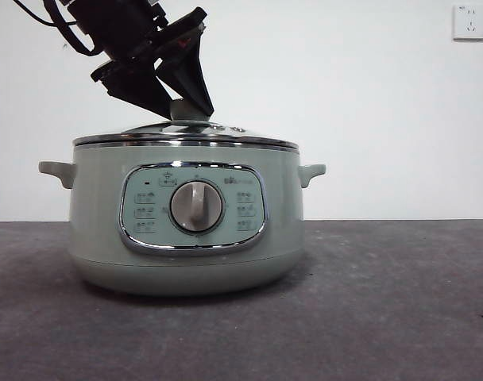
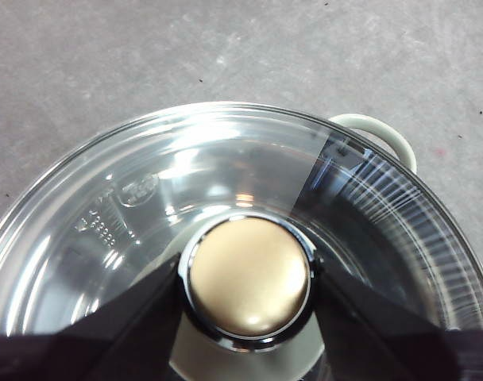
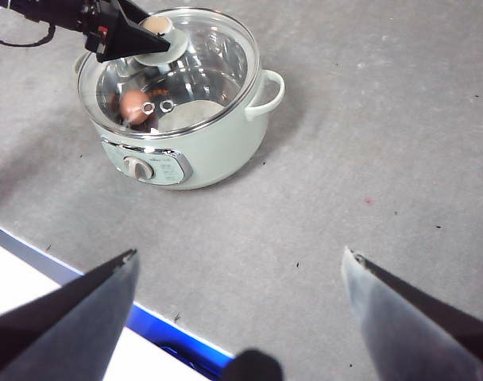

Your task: Pick up the egg,open the lid,put the egg in the pot,close the lid

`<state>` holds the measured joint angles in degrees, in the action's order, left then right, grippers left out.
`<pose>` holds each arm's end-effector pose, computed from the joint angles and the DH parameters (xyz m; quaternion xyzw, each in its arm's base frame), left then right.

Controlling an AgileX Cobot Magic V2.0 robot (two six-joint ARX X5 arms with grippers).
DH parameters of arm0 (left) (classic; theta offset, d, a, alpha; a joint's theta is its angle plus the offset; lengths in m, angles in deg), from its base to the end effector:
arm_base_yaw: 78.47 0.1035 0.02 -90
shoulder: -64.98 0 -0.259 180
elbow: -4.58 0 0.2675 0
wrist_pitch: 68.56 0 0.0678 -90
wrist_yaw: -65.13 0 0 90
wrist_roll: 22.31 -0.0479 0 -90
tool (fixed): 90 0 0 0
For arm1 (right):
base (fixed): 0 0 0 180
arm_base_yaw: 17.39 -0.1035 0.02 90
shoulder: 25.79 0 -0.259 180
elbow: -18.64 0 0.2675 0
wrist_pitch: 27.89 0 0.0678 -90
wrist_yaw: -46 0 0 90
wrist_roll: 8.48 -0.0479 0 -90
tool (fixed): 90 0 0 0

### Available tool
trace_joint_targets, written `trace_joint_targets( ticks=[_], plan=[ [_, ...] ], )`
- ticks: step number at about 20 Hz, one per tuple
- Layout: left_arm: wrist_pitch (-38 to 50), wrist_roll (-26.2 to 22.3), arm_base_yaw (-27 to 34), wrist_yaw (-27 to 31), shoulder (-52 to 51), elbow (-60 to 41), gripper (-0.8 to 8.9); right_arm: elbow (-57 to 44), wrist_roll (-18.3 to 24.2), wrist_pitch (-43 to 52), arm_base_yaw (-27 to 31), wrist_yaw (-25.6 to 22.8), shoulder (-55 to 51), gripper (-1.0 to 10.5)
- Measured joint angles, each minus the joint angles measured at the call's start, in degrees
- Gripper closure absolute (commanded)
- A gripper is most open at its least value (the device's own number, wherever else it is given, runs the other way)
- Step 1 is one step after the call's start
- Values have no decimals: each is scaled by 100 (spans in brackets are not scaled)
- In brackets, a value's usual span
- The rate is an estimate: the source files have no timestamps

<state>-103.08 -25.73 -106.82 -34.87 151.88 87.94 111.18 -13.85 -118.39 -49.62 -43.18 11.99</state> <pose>0.3160 -0.1799 0.2747 0.0786 0.3125 -0.3200 0.8910 0.0534 0.0345 0.4131 -0.0402 0.3078 0.2566 0.9153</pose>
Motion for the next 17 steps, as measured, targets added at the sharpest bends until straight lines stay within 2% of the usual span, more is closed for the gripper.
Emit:
trace_joint_targets(
  ticks=[8, 11, 17],
  plan=[
    [-566, 48, 0, -17, -17, 509, 430, 0, -2, 0, 0, 0, 0, 510],
    [-1178, 48, 0, -20, -186, 872, 431, 0, -2, 0, 0, 0, 0, 510],
    [-2942, 48, 0, -179, -1086, 1373, 437, -11, 0, 0, 0, -39, 2, 510]
  ],
)
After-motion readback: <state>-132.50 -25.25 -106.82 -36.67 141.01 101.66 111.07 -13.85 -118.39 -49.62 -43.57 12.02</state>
